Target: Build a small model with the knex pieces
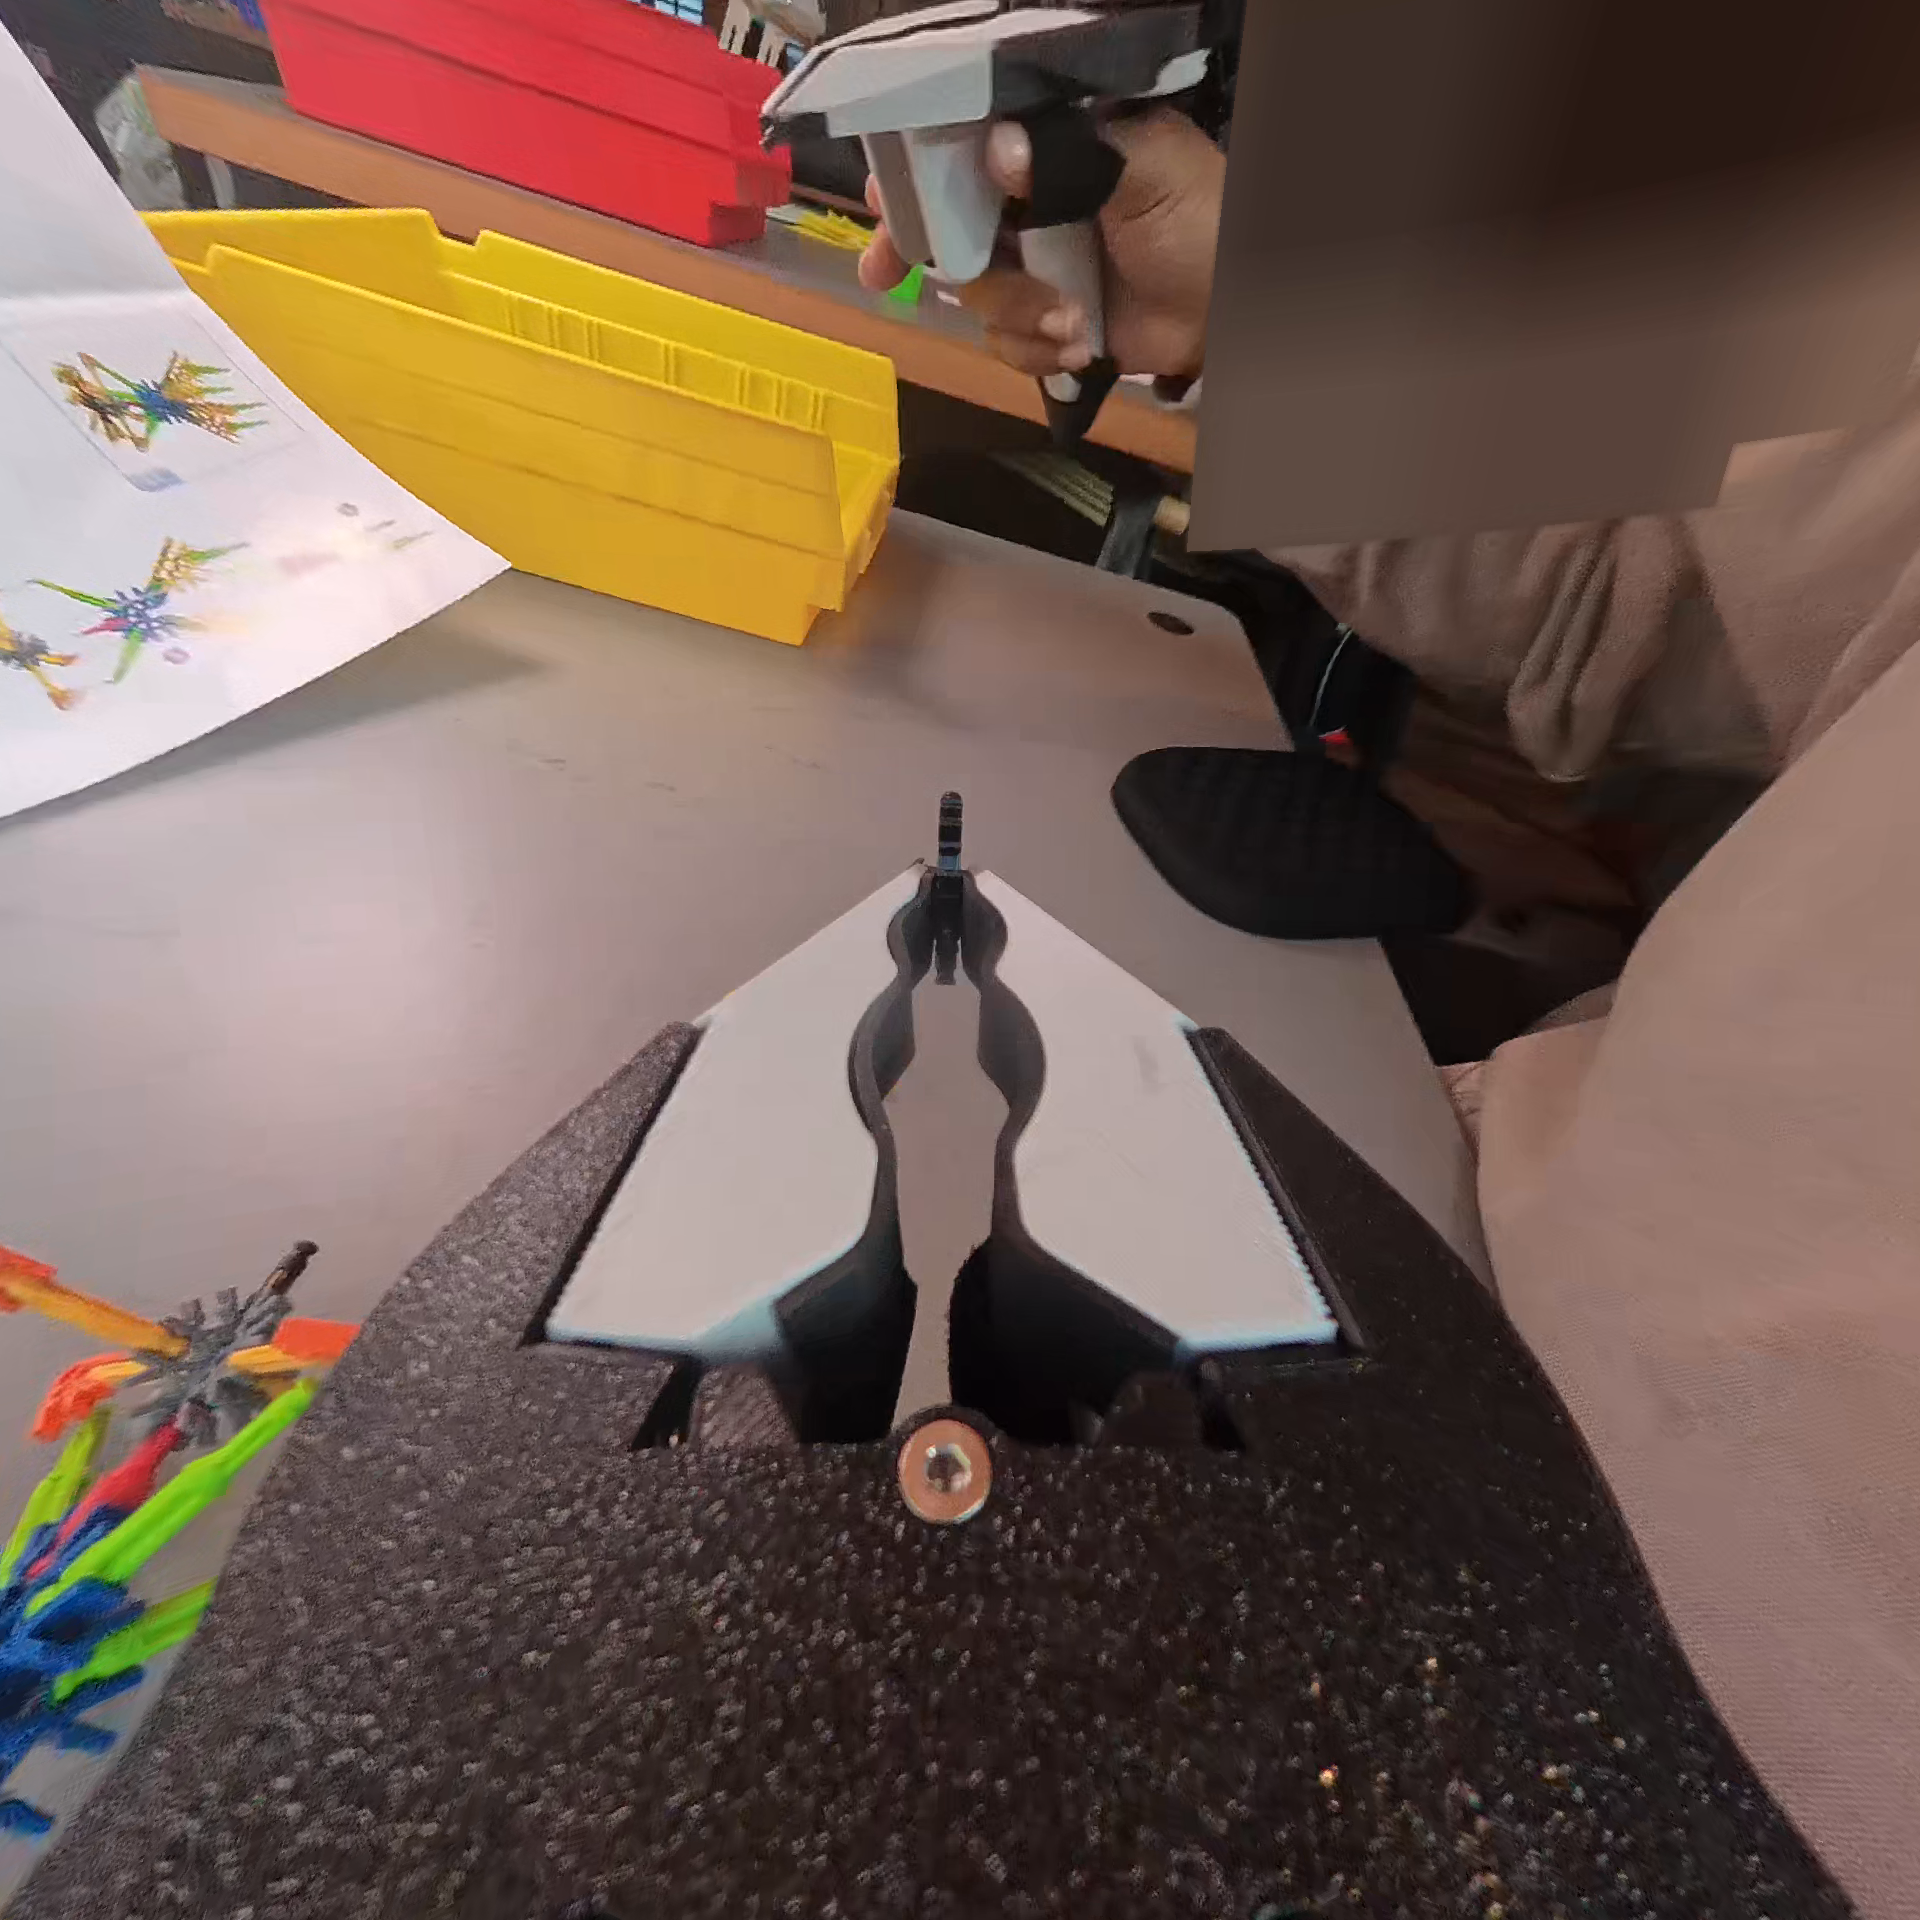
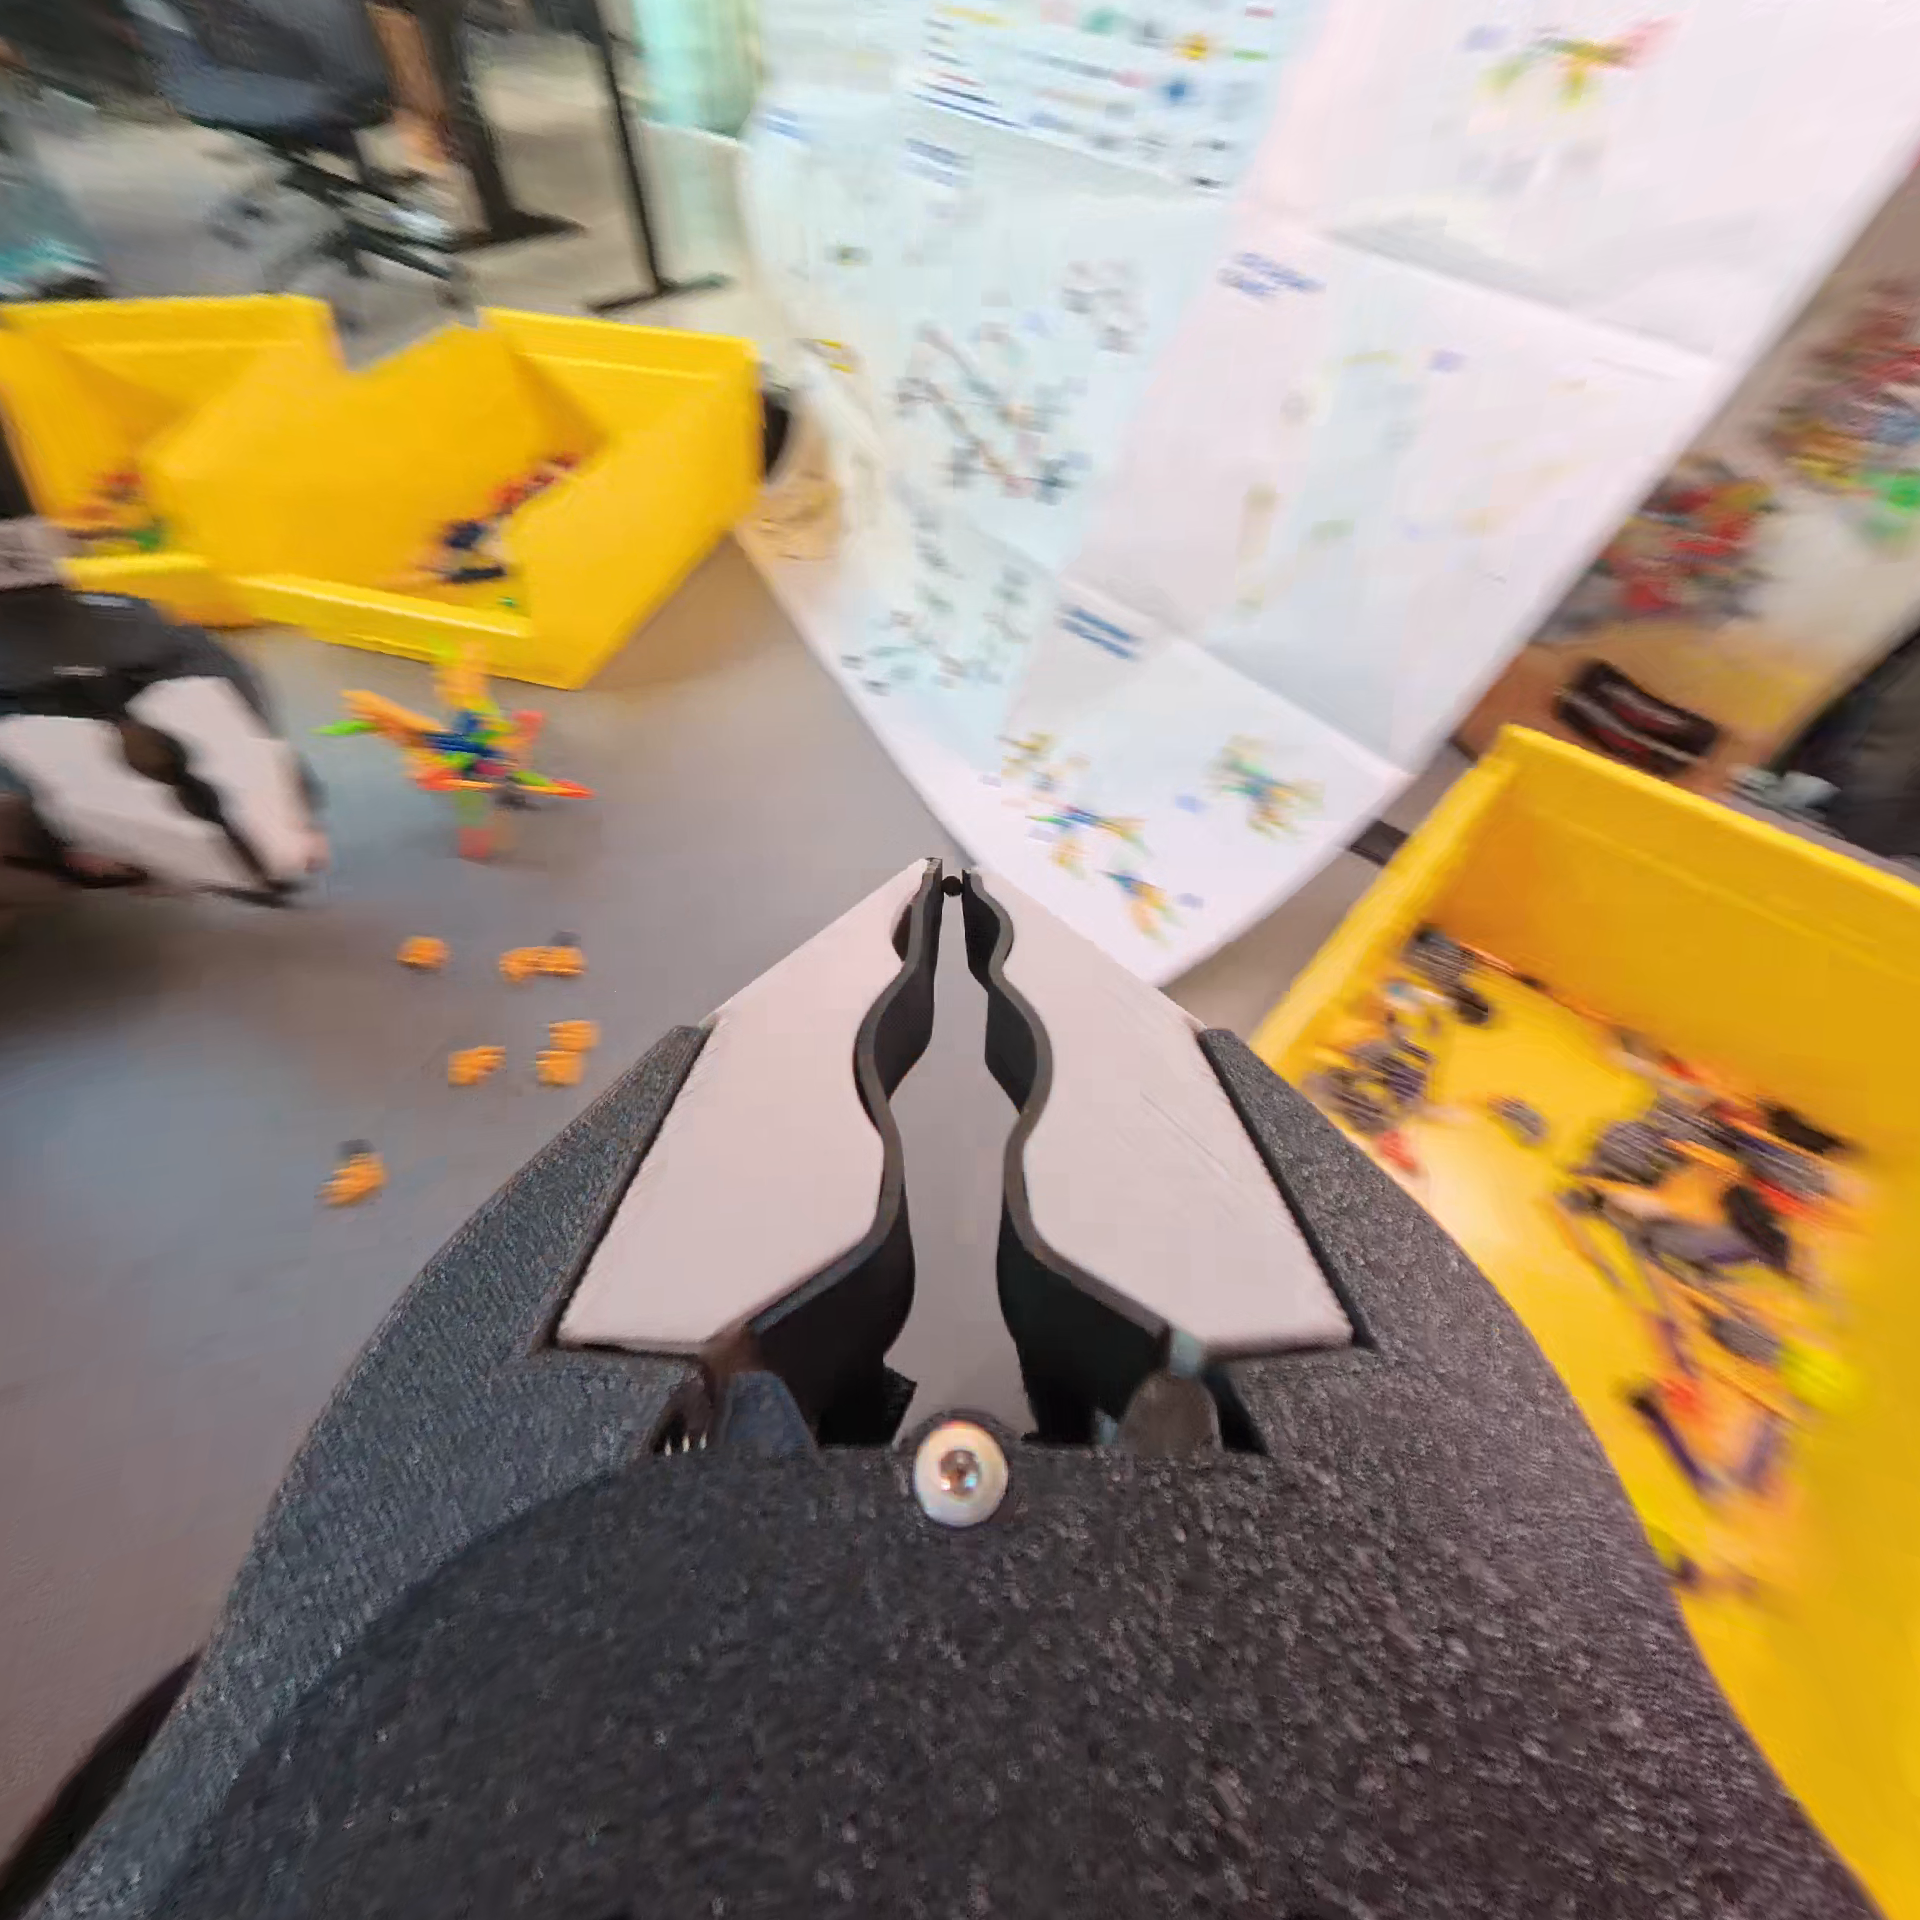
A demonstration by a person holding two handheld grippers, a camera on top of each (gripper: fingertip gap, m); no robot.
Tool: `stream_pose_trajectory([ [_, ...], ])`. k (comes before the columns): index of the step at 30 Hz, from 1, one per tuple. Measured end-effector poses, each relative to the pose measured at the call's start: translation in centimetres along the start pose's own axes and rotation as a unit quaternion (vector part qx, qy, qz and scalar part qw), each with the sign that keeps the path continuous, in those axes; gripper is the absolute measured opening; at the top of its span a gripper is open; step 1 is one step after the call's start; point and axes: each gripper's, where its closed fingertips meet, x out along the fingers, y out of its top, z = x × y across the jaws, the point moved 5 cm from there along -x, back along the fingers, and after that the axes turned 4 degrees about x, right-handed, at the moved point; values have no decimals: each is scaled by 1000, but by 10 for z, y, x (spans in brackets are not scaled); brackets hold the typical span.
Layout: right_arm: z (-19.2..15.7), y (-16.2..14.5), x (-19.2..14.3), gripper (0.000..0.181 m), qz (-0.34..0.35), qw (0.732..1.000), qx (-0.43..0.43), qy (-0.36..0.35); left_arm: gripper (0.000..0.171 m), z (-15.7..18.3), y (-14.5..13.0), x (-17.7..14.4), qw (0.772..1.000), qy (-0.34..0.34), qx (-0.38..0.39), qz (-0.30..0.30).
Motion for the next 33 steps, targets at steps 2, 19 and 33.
stream_pose_trajectory([
  [2, 52, -7, -10, 2, -23, 994, -3, -104, 3, 0, 1, -1, 1000, -17, -14, 12],
  [19, -22, 2, 28, 20, 47, 996, -30, 69, 3, -7, -2, -4, 994, -45, -94, 45],
  [33, -205, -42, 99, 3, 3, 945, 34, 325, 3, 5, 16, -15, 993, -69, -54, 80],
])
